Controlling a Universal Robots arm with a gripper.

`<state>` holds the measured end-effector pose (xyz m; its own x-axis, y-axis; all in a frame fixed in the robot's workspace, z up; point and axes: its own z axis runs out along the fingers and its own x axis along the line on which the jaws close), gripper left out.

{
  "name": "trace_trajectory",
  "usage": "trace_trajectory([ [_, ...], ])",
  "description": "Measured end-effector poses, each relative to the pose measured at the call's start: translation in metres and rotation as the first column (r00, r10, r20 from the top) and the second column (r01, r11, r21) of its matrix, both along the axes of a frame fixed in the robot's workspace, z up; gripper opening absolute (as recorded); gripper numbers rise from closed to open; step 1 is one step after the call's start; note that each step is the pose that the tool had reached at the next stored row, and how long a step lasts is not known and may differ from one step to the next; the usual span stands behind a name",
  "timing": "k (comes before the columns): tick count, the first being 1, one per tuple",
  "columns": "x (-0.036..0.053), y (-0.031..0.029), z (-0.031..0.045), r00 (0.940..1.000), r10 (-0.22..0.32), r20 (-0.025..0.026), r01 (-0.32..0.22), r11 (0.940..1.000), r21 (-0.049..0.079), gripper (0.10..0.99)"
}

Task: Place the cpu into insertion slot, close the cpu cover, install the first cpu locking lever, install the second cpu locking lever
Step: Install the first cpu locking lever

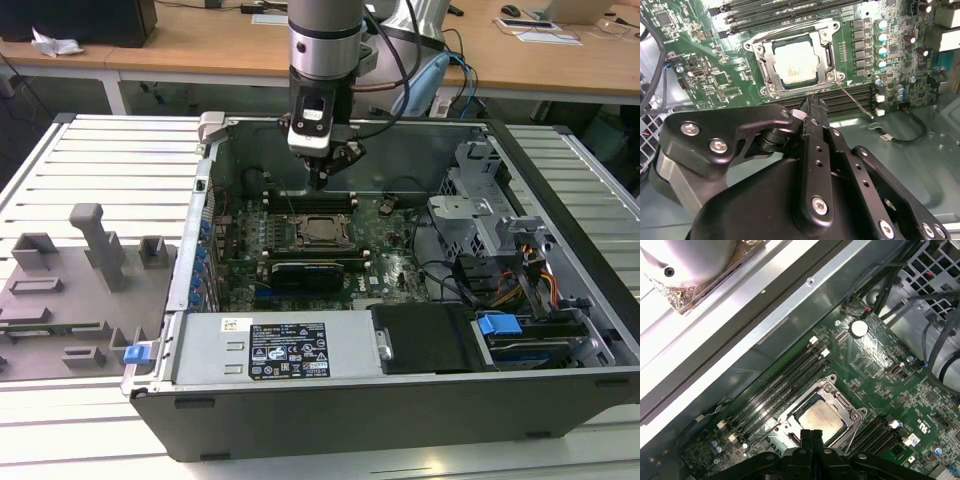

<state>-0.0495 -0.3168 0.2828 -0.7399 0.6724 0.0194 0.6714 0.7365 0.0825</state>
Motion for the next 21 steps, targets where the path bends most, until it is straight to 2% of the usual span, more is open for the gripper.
trace_trajectory([
  [8,0.0,0.0,0.0,0.9977,0.068,0.0001,-0.068,0.9977,0.0,0.106],
  [21,0.0,0.0,0.0,0.9868,0.162,0.0001,-0.162,0.9868,0.0,0.106],
])
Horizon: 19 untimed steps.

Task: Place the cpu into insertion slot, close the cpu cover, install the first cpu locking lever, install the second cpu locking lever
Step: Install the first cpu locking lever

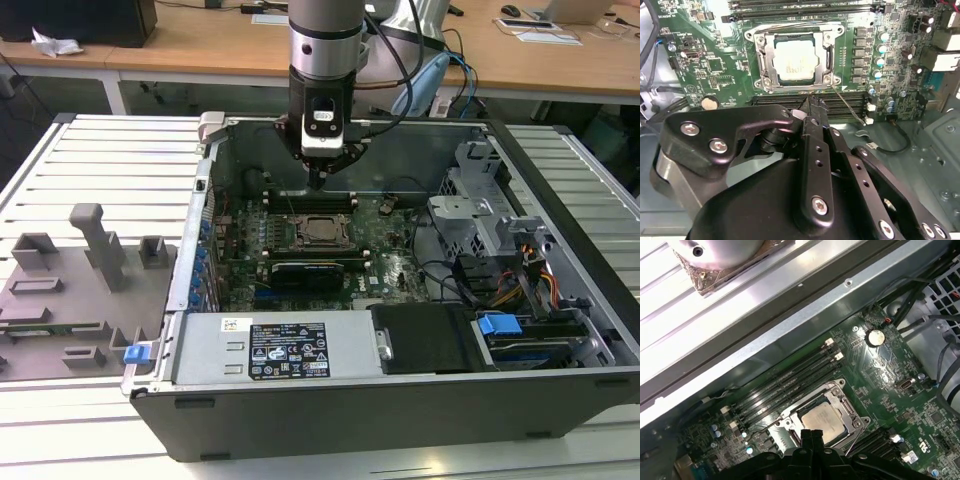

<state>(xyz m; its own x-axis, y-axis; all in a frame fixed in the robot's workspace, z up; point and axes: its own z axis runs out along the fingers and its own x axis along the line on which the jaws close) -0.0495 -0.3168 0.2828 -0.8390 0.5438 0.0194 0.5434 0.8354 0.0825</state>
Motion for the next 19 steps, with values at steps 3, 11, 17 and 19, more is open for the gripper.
trace_trajectory([
  [3,0.0,0.0,0.0,0.9999,0.017,0.0,-0.017,0.9999,0.0,0.106],
  [11,0.0,0.0,0.0,0.9977,0.068,0.0,-0.068,0.9977,0.0,0.106],
  [17,0.0,0.0,0.0,0.9942,0.107,0.0,-0.107,0.9942,0.0,0.106],
  [19,0.0,0.0,0.0,0.9926,0.122,-0.0001,-0.122,0.9926,0.0,0.106],
])
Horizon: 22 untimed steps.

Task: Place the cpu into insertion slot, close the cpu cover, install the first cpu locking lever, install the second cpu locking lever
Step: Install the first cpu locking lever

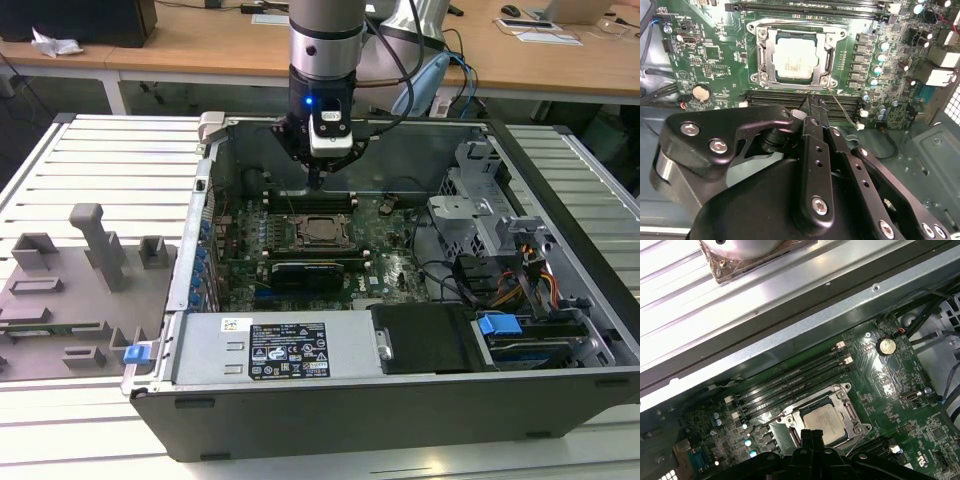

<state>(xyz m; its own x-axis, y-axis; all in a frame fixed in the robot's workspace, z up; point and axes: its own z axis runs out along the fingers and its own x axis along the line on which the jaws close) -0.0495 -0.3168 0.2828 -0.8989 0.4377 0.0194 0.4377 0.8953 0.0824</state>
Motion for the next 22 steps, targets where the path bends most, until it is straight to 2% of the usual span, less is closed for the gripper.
trace_trajectory([
  [9,0.0,0.0,0.0,0.9981,0.061,0.0,-0.061,0.9981,0.0,0.106],
  [13,0.0,0.0,0.0,0.9952,0.098,0.0,-0.098,0.9952,0.0,0.106],
  [16,0.0,-0.0001,-0.0001,0.9909,0.135,0.0001,-0.135,0.9909,0.0,0.106],
  [18,0.0,-0.0001,0.0,0.9865,0.164,0.0001,-0.164,0.9865,0.0,0.106],
  [20,0.0,-0.0001,0.0,0.9791,0.203,0.0,-0.203,0.9791,0.0,0.106],
  [22,0.0,-0.0001,0.0,0.9764,0.216,0.0,-0.216,0.9764,0.0,0.106],
])
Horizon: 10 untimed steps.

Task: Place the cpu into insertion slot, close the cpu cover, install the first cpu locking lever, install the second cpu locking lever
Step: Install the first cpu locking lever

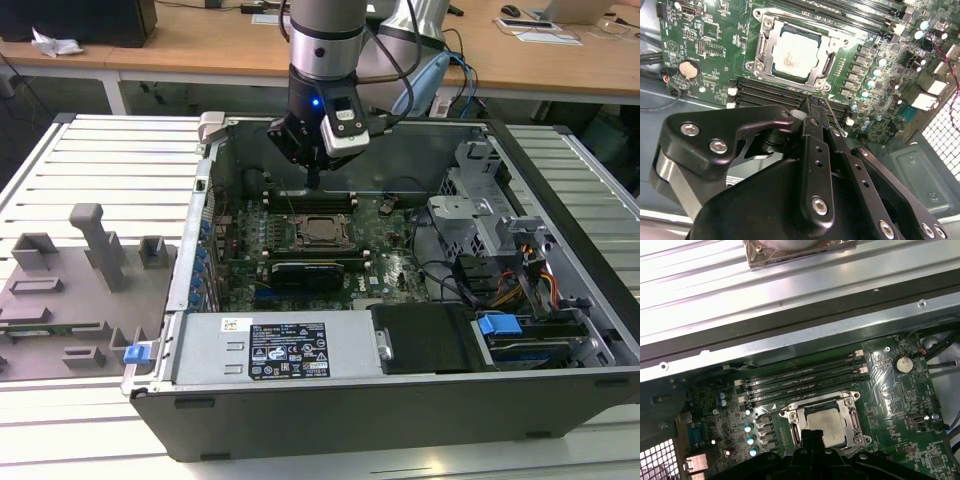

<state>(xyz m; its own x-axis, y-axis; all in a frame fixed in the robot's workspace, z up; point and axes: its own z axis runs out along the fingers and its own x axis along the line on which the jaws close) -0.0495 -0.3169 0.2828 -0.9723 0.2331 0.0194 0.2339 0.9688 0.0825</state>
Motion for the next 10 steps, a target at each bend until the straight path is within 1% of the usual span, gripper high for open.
trace_trajectory([
  [4,0.0,0.0,0.0,0.9994,0.034,0.0,-0.034,0.9994,0.0,0.106],
  [8,0.0,0.0,0.0,0.9987,0.05,0.0,-0.05,0.9987,0.0,0.106],
  [10,0.0,0.0,0.0,0.9978,0.067,-0.0001,-0.067,0.9978,0.0,0.106],
])
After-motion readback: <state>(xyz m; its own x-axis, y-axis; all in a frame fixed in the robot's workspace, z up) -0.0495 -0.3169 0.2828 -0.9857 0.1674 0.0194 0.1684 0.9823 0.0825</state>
